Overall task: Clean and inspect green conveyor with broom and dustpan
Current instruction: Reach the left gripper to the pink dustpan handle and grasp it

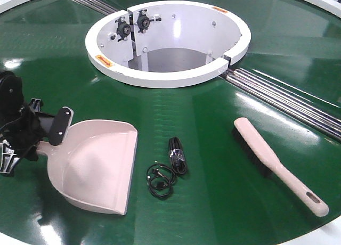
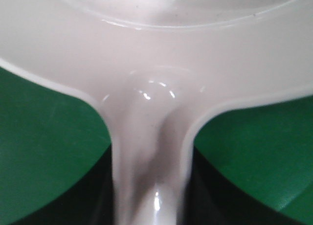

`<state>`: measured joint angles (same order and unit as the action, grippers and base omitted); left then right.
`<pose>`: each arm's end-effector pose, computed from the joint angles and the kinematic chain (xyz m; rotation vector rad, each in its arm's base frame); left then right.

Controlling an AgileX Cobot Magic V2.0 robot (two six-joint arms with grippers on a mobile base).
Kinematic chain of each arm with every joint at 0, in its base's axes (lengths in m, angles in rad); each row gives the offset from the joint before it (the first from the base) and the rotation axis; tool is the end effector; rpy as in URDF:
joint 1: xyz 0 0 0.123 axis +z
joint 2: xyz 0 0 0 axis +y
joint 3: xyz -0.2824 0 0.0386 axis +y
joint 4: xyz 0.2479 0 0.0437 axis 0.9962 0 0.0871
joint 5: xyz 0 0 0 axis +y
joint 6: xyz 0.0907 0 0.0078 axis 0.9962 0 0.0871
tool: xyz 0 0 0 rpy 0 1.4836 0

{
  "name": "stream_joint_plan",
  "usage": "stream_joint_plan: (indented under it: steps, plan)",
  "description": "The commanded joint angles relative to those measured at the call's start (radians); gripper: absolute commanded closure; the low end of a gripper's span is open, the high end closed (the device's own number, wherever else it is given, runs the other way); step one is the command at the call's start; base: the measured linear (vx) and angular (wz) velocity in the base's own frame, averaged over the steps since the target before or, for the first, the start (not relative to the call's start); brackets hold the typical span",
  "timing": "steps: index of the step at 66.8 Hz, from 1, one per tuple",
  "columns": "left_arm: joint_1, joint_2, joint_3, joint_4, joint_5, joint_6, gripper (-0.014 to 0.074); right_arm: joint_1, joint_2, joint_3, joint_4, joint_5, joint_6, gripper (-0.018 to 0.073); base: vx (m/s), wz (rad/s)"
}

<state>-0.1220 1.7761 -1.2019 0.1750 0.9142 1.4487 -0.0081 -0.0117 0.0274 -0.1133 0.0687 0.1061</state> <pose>0.3420 -0.0293 0.2049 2.2792 2.0721 0.3406 0.0567 -0.0012 0.1983 0.0070 1.5676 -0.0179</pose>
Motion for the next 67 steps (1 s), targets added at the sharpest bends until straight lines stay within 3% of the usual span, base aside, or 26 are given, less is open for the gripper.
stream_joint_plan:
  steps: [1,23,39,67]
  plan:
    - [-0.039,-0.039,-0.027,0.012,0.015,-0.018,0.0604,0.000,-0.011,0.004,-0.010,-0.075,-0.003,0.0568,0.00,0.00]
    - [-0.091,-0.040,-0.034,0.049,0.117,-0.121,0.0603,0.000,-0.011,0.004,-0.010,-0.075,-0.003,0.0568,0.00,0.00]
    - [-0.129,-0.040,-0.145,0.046,0.152,-0.199,0.0603,0.000,-0.011,0.004,-0.010,-0.075,-0.003,0.0568,0.00,0.00]
    - [-0.132,-0.033,-0.155,0.081,0.201,-0.209,0.0603,0.000,-0.011,0.004,-0.010,-0.075,-0.003,0.0568,0.00,0.00]
